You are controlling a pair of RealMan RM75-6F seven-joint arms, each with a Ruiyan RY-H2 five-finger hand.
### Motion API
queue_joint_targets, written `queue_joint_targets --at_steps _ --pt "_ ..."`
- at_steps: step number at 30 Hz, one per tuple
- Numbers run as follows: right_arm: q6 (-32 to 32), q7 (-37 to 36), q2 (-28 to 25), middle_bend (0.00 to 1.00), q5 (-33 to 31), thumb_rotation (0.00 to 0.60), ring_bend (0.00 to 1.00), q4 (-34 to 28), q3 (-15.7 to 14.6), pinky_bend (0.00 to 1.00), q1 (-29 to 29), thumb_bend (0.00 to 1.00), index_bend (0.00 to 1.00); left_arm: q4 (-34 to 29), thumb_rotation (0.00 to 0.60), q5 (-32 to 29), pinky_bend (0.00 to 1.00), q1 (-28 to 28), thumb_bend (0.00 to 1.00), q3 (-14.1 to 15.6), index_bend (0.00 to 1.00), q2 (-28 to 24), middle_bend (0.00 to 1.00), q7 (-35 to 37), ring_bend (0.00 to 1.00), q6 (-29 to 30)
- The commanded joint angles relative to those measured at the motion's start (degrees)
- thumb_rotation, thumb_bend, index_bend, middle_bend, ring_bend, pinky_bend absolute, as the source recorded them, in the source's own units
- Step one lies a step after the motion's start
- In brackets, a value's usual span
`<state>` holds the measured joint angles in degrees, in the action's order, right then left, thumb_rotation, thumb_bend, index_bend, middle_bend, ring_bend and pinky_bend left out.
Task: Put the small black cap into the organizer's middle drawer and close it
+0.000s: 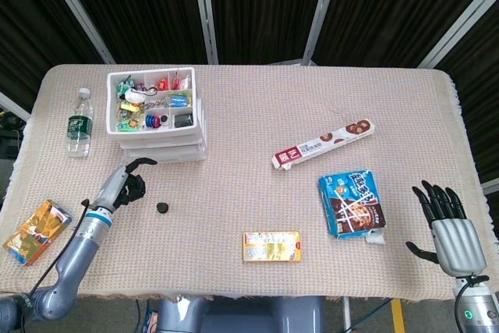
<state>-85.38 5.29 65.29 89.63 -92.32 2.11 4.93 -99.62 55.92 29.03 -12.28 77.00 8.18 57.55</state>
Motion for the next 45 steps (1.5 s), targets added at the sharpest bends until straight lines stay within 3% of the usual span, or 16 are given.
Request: queue_joint_targets --at_steps 1,6,10,19,26,32,45 --pt "-0.03 0.08 0.03 0.0 0.06 0.6 0.0 -0.04 -0.03 0.0 -0.02 0.0 0.07 -2.23 0.6 4.65 0.76 0.07 0.97 2.58 0.23 -1.47 0.98 -18.78 0.87 9.11" --pt "-0.06 0.23 0.04 0.0 0.26 0.6 0.0 -0.14 -0.14 0.0 -0.03 0.0 0.07 -3.83 0.6 -0.89 0.76 2.0 0.97 1.8 0.23 -2.88 0.99 -28.75 0.87 9.59" --pt "0.0 0.17 0.02 0.0 0.18 0.6 0.0 -0.18 -0.15 0.0 -0.05 0.0 0.07 -4.46 0.6 -8.73 0.76 4.09 0.97 0.74 0.23 -3.41 0.99 -34.32 0.87 7.91" --pt "0.17 -0.09 -0.07 0.0 -0.11 0.6 0.0 -0.35 -0.07 0.0 -0.02 0.0 0.07 -0.89 0.6 -16.95 0.76 7.14 0.98 0.4 0.24 -1.62 0.99 -38.84 0.87 5.38" --pt "0.26 -0.22 -0.18 0.0 -0.17 0.6 0.0 -0.45 -0.08 0.0 -0.03 0.0 0.07 1.51 0.6 -19.44 0.76 8.36 0.98 0.48 0.26 0.18 0.99 -39.06 0.87 3.89" --pt "0.24 -0.25 -0.22 0.0 -0.16 0.6 0.0 -0.42 -0.07 0.0 -0.04 0.0 0.07 1.38 0.6 -20.56 0.76 8.67 0.98 0.5 0.34 0.47 0.99 -37.97 0.87 3.13" --pt "0.09 -0.13 -0.12 0.0 -0.04 0.6 0.0 -0.42 -0.06 0.0 -0.07 0.0 0.07 -3.39 0.6 -16.31 0.76 6.56 0.98 2.47 0.38 -2.3 0.99 -34.73 0.87 4.29"
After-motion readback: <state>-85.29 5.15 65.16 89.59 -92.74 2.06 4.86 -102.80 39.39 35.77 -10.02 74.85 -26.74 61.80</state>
